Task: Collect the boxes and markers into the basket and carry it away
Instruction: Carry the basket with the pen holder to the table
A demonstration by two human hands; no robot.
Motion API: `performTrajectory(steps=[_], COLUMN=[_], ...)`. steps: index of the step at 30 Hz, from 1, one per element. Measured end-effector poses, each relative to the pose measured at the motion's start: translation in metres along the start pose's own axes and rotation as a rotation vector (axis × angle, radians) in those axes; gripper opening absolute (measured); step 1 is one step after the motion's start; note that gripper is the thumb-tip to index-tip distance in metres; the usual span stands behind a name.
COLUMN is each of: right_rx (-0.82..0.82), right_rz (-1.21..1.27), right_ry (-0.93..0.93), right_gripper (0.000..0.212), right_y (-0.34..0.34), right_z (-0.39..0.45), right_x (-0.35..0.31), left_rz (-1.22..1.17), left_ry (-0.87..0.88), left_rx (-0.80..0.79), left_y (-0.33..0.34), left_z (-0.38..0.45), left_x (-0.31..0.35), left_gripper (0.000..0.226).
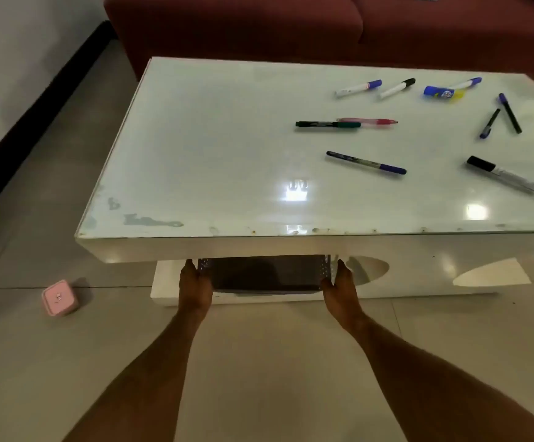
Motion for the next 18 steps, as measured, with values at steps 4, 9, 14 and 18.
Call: performTrajectory(steps=[4, 9, 14, 18], right_rx=[-0.019, 0.016, 0.080, 0.120], right_rz=[0.091, 0.022, 0.031, 0.038], right_ry=[0.044, 0.056, 0.077, 0.085], right_gripper=[0.045, 0.043, 0.022, 0.013], right_y=[0.012, 0.017, 0.015, 0.009], right_z=[0.010, 0.021, 0.019, 0.007], right_x=[0.009, 0.011, 0.022, 0.025], left_rz=[-0.119, -0.068, 0.067, 0.156], left_ry=[-0.054, -0.066, -0.063, -0.045], left_rx=[-0.019, -0.052, -0.030, -0.021], left_y=[0.012, 0.020, 0.016, 0.010], left_z=[0.014, 0.038, 0.042, 0.028], left_x=[-0.007, -0.024, -0.029, -0.034], left_gripper=[0.043, 0.026, 0.026, 0.025])
Point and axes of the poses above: each hand's wrist, its own z-axis towards the middle knuckle, its own y-axis out of the palm, x = y × z, the point moved 9 cm from there along z, towards the middle knuckle, and after that the axes turned 2 degrees about -y, right-handed, at the moved point
